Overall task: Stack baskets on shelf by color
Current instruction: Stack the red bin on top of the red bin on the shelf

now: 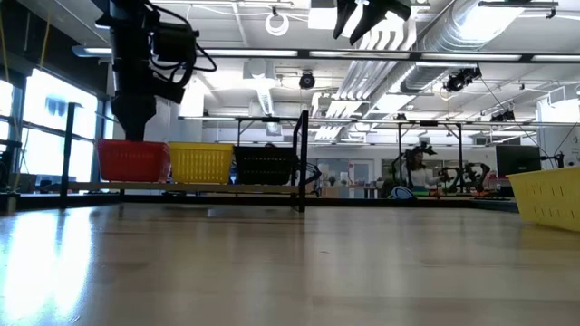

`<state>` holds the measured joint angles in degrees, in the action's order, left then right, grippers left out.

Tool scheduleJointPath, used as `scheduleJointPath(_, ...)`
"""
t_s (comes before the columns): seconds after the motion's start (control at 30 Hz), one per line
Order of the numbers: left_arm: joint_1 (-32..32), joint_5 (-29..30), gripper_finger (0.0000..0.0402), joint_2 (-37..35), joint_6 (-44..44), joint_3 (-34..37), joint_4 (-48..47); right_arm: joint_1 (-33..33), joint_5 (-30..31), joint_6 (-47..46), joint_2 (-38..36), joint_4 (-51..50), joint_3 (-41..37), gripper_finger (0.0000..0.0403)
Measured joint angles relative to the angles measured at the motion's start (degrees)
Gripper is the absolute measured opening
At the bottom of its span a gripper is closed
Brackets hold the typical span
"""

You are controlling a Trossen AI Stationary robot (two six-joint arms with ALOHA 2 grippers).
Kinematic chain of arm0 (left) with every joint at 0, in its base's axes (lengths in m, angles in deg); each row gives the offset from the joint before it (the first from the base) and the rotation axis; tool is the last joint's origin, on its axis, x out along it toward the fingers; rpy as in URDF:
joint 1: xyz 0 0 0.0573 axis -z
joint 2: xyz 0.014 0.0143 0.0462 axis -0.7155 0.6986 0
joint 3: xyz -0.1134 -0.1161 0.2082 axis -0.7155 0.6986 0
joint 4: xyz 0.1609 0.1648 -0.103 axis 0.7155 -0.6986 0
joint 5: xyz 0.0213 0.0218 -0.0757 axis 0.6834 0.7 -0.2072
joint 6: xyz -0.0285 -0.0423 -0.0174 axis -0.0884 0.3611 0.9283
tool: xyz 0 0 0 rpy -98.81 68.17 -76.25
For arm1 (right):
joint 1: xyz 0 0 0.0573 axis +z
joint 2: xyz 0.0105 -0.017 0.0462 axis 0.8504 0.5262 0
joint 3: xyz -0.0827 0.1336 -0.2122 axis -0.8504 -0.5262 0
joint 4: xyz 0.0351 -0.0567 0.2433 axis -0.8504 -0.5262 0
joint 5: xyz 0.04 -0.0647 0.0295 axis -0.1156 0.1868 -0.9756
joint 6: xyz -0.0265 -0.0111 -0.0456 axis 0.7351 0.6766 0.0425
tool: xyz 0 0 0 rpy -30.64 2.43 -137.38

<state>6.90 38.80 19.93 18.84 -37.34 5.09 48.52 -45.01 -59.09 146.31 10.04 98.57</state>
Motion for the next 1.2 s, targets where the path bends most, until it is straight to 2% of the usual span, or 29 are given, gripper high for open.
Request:
scheduleJointPath(0.23,0.58,0.59,0.0117,-0.89,0.0,-0.01,-0.78,0.0,0.0,0.0,0.0,0.0,0.0,0.0149)
scheduleJointPath(0.37,1.22,0.53,0.0117,-1.87,1.05,-2.91,-0.37,-0.02,0.02,0.01,0.0,0.0,0.0,0.0149)
scheduleJointPath(0.5,2.19,-3.52,0.0117,-1.95,2.96,-6.23,-0.24,-0.02,0.02,0.0,0.0,0.02,0.0,0.0149)
scheduleJointPath(0.63,3.97,-6.71,0.0117,-1.25,4.09,-6.37,0.16,-0.02,0.02,-0.02,0.0,0.0,0.0,0.0149)
scheduleJointPath(0.8,5.77,-3.44,0.0117,0.87,4.59,-4.81,0.1,-0.02,0.0,0.0,0.0,0.0,0.0,0.0149)
scheduleJointPath(1.2,6.27,0.0,0.0117,6.24,4.56,-4.55,-0.77,-0.02,0.0,0.02,0.0,0.0,0.0,0.0149)
